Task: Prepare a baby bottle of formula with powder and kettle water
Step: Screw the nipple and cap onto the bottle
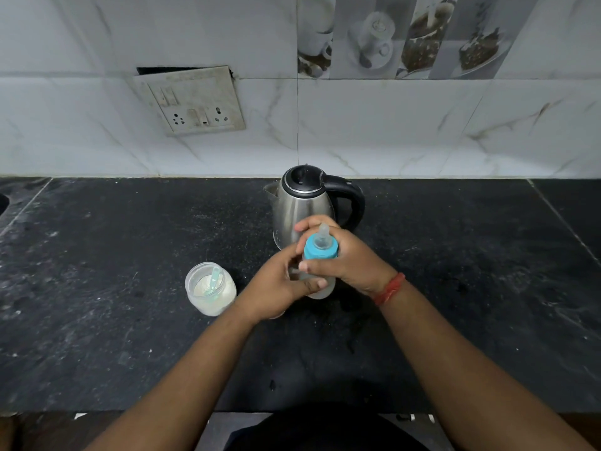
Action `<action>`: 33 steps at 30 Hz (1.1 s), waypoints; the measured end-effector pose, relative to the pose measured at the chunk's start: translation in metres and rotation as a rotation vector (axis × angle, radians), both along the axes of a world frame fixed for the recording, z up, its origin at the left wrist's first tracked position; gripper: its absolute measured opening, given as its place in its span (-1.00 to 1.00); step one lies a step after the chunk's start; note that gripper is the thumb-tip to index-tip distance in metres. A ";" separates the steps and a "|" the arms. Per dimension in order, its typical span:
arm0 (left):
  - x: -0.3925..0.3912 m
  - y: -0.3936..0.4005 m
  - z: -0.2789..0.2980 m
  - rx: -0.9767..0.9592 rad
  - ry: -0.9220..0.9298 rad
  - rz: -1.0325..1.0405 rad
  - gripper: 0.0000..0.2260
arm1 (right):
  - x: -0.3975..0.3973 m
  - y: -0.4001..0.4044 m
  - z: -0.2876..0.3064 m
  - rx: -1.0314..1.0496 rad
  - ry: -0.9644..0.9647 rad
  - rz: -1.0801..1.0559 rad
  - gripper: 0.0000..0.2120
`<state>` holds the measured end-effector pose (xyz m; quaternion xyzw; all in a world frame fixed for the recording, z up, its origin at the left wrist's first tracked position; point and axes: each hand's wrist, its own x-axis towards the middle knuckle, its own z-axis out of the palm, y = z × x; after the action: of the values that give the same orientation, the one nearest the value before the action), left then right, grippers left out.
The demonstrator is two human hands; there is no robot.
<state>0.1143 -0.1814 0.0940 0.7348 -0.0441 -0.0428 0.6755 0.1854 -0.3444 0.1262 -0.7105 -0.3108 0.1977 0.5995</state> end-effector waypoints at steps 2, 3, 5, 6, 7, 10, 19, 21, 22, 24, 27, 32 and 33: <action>-0.001 -0.006 0.001 -0.003 -0.010 0.078 -0.46 | -0.005 0.008 0.002 0.064 0.009 -0.106 -0.85; -0.001 -0.010 0.001 0.001 -0.019 0.124 -0.46 | -0.008 0.012 0.001 0.087 0.003 -0.165 -0.87; -0.002 -0.015 -0.001 0.038 -0.047 0.195 -0.50 | -0.012 0.019 -0.001 0.114 -0.013 -0.270 -0.88; -0.003 -0.018 -0.002 0.068 -0.062 0.224 -0.51 | -0.014 0.022 -0.002 0.118 -0.014 -0.326 -0.86; -0.003 -0.021 -0.002 0.096 -0.076 0.260 -0.53 | -0.016 0.026 -0.003 0.120 -0.009 -0.384 -0.84; -0.004 -0.033 -0.004 0.135 -0.105 0.365 -0.57 | -0.021 0.035 -0.006 0.132 0.017 -0.535 -0.73; 0.001 -0.028 -0.020 0.182 -0.039 0.351 -0.61 | -0.015 0.013 -0.038 -0.069 -0.066 -0.463 -0.41; 0.001 -0.024 -0.027 0.199 -0.007 0.343 -0.58 | -0.013 -0.002 -0.044 -0.094 -0.042 -0.504 -0.42; 0.000 -0.022 -0.032 0.207 0.003 0.346 -0.57 | -0.011 -0.010 -0.048 -0.099 -0.045 -0.556 -0.49; -0.003 -0.020 -0.040 0.223 0.030 0.346 -0.55 | -0.007 -0.030 -0.061 -0.147 -0.104 -0.696 -0.72; -0.008 -0.019 -0.051 0.248 0.067 0.349 -0.55 | -0.005 -0.064 -0.084 -0.536 -0.235 -0.828 -0.81; -0.013 -0.022 -0.062 0.294 0.097 0.355 -0.55 | -0.012 -0.102 -0.110 -1.058 -0.137 -0.710 -0.48; -0.013 -0.023 -0.063 0.303 0.102 0.355 -0.55 | -0.014 -0.105 -0.113 -1.075 -0.126 -0.693 -0.48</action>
<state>0.1009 -0.2042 0.0314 0.8209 0.1269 0.0334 0.5559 0.1710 -0.4494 0.0132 -0.9814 0.0446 0.0785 0.1695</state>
